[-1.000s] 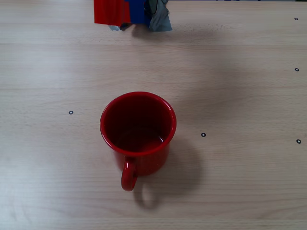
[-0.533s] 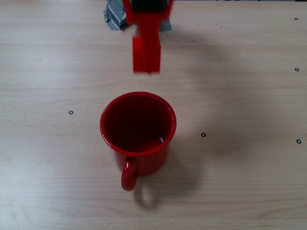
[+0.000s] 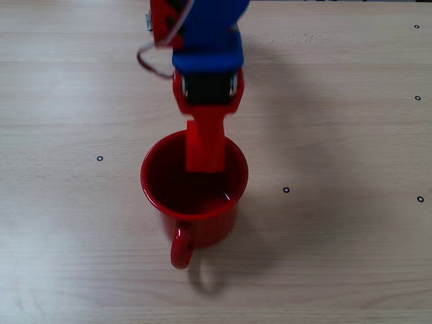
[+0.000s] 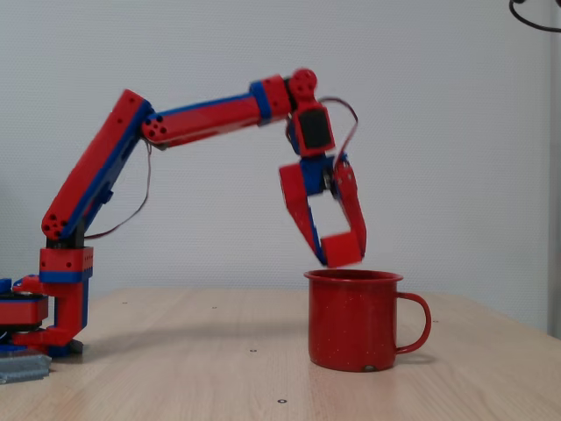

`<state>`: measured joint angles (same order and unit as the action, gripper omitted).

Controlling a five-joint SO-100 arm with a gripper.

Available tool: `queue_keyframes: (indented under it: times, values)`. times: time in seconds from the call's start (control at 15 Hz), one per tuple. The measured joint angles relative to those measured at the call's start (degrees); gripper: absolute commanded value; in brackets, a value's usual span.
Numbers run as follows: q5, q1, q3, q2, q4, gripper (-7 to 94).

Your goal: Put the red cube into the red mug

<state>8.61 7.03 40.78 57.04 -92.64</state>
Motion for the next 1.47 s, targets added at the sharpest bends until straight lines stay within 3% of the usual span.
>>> queue_keyframes:
  times: [0.33, 0.4, 0.53, 0.67, 0.8, 1.33, 1.47]
  values:
    - [-0.09, -1.41, 0.00, -0.70, 2.11, 0]
    - [-0.09, -2.11, 0.00, -0.70, 2.20, 6]
    - [0.00, -2.72, 0.00, -0.70, 2.20, 31]
    - [0.00, -2.29, 0.00, -0.70, 2.20, 49]
    - [0.00, -2.55, 0.00, -0.70, 2.11, 55]
    - [-1.23, -1.67, 0.00, -0.62, 1.14, 53]
    - [-1.23, -1.76, 0.26, 1.49, 1.23, 0]
